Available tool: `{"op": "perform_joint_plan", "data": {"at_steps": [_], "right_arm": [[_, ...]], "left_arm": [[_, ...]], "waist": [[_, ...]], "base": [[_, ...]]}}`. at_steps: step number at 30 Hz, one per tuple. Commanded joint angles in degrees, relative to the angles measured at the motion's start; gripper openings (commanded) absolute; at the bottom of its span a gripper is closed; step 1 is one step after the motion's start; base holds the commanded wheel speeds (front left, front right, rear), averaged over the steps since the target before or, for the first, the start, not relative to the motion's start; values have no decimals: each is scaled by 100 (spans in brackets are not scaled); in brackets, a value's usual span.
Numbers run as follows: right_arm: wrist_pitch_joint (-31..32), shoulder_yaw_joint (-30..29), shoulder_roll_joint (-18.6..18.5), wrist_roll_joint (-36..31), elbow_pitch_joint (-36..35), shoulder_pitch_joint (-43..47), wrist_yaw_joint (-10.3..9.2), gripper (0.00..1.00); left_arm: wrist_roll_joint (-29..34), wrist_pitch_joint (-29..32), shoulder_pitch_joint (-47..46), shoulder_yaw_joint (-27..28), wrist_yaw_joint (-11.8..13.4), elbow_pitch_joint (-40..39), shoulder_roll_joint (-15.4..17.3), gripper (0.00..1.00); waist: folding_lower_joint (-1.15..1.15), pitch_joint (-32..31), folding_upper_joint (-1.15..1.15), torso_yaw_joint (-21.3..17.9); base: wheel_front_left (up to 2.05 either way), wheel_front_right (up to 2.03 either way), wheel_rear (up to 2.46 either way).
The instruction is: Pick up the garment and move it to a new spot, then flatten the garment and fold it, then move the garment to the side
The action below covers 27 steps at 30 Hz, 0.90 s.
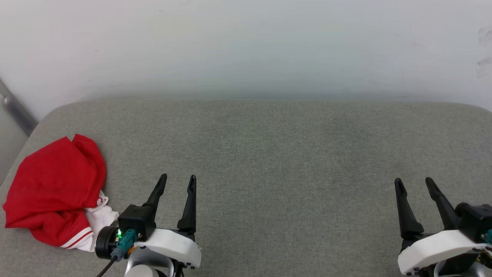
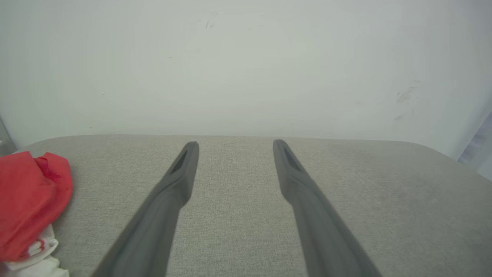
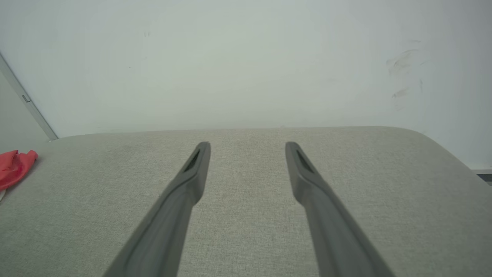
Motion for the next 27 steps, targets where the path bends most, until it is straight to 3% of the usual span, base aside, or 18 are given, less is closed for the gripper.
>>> {"op": "perform_joint_plan", "data": {"at_steps": [1, 17, 27], "right_arm": [[-37, 7, 13, -121, -41, 43, 0, 100], [-183, 3, 15, -442, -22, 80, 0, 100], [-221, 11, 15, -234, 39, 26, 0, 100]], "left_arm": [[102, -43, -64, -3, 21, 2, 24, 100], [461, -206, -111, -6, -32, 134, 4, 100], [153, -193, -159, 116, -50, 230, -17, 100]], "waist": [[0, 0, 0, -1], [0, -17, 0, 48], [0, -7, 0, 377]], "base": [[0, 0, 0], [0, 0, 0], [0, 0, 0]]}}
